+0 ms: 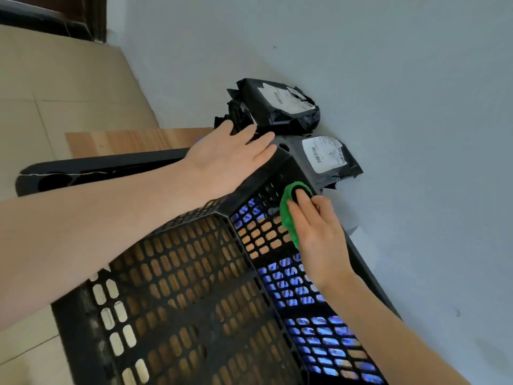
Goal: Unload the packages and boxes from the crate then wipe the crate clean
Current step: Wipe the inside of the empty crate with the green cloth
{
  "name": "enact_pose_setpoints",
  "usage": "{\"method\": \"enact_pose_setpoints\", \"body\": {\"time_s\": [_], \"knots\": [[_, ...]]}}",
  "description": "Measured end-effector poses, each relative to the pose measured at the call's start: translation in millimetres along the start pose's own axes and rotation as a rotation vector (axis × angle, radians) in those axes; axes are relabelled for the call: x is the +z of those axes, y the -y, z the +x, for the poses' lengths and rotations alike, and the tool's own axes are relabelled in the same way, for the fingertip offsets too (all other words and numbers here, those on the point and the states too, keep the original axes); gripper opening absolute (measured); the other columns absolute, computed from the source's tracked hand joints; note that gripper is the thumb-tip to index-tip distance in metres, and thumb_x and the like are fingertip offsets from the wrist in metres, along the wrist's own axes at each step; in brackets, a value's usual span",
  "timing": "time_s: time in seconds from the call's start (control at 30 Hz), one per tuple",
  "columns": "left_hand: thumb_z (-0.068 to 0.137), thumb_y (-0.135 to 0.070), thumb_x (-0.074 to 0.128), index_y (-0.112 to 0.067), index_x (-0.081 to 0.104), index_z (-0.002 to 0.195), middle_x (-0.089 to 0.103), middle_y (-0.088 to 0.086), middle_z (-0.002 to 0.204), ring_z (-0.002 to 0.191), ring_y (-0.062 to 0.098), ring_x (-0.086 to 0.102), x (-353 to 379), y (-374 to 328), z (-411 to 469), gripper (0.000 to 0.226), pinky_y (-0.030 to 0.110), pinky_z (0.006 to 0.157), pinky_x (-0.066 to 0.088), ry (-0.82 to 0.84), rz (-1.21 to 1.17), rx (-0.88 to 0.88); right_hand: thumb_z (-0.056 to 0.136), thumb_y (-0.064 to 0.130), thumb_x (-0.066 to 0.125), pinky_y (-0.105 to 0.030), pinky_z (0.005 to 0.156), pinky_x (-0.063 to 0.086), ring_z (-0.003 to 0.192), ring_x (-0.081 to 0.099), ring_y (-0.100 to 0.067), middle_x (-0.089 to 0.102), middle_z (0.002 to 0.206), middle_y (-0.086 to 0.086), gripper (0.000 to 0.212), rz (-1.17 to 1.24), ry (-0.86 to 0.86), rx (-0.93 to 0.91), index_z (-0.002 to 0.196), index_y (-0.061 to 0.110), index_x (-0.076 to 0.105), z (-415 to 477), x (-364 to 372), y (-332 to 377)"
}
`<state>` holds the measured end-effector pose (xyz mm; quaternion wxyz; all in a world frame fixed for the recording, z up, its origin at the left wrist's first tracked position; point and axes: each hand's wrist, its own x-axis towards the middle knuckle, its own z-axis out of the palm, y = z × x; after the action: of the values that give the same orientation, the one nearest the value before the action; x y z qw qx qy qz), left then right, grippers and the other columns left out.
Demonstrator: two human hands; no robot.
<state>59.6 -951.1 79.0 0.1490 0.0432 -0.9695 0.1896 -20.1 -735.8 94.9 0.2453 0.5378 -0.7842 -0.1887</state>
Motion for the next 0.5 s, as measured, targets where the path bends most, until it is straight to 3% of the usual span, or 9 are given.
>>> {"method": "enact_pose_setpoints", "body": {"time_s": [0.13,0.3,0.43,0.5], "knots": [[0.097,-0.03,0.051,-0.01,-0.002,0.154,0.003,0.011,0.163,0.145,0.03,0.022,2,0,0,0.081,0.043,0.1,0.039,-0.018,-0.012,-0.001,0.071,-0.015,0.069,-0.044,0.081,0.052,0.101,0.044,-0.033,0.057,0.123,-0.023,0.048,0.102,-0.145,0.135,0.117,-0.011,0.057,-5,-13,-24],[0.097,-0.03,0.051,-0.01,0.003,0.154,0.006,0.011,0.163,0.143,0.031,0.025,4,0,-1,0.077,0.042,0.096,0.042,-0.054,-0.004,0.003,0.088,-0.005,0.046,-0.043,0.086,0.051,0.104,0.047,-0.032,0.061,0.119,-0.019,0.031,0.096,-0.197,0.091,0.115,-0.006,0.061,1,8,-5],[0.099,-0.032,0.047,-0.011,-0.001,0.154,0.003,0.01,0.163,0.144,0.031,0.022,3,0,0,0.076,0.044,0.1,0.041,-0.043,-0.014,0.021,0.083,0.001,0.063,-0.041,0.085,0.052,0.101,0.059,-0.03,0.066,0.11,-0.014,0.023,0.185,-0.06,-0.078,0.106,0.002,0.066,-10,52,30],[0.099,-0.034,0.047,-0.012,0.0,0.154,0.004,0.01,0.163,0.143,0.03,0.024,6,0,1,0.076,0.045,0.1,0.041,-0.061,-0.007,0.017,0.083,0.0,0.062,-0.04,0.079,0.054,0.097,0.061,-0.032,0.063,0.108,-0.017,0.021,0.232,0.001,-0.149,0.103,0.002,0.064,-18,76,45]]}}
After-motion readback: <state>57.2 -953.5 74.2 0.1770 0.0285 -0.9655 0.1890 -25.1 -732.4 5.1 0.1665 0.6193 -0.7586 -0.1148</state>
